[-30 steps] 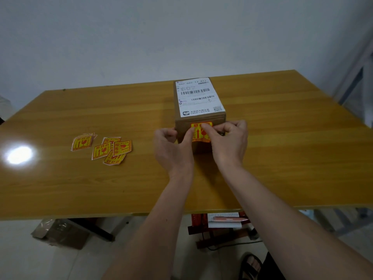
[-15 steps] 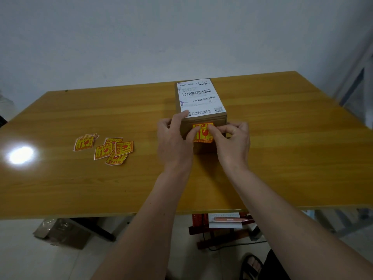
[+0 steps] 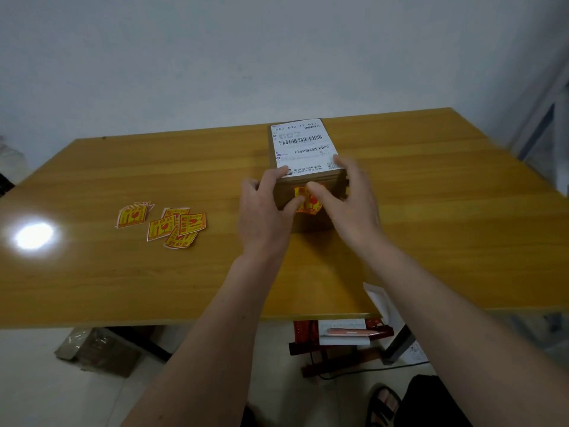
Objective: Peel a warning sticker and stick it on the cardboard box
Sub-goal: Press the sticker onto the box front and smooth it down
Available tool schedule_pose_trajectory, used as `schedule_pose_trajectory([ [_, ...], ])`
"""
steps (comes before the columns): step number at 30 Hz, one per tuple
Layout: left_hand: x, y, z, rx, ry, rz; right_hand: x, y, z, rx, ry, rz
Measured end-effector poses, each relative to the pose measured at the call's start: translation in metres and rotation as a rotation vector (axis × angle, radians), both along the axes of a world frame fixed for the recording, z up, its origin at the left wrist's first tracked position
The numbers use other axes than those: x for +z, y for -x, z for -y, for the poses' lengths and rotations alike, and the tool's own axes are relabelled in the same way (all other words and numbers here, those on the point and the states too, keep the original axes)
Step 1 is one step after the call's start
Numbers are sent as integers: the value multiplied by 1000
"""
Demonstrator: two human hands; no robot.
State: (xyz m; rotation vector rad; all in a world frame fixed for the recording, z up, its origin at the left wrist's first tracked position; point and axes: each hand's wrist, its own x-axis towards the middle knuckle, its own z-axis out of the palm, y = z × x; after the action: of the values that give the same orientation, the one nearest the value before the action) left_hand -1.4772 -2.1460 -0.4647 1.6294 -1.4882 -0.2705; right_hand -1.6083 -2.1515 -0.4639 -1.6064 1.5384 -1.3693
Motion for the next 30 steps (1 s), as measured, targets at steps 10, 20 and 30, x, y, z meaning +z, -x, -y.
schedule_pose_trajectory([
  [10, -4, -1, 3, -8, -4, 49, 5, 27, 19, 157, -9, -66],
  [20, -8, -3, 4, -24, -15, 120, -2, 19, 21, 103, 33, -233],
  [30, -6, -10, 3, -93, -60, 195, -2, 9, 21, 22, 30, -397],
])
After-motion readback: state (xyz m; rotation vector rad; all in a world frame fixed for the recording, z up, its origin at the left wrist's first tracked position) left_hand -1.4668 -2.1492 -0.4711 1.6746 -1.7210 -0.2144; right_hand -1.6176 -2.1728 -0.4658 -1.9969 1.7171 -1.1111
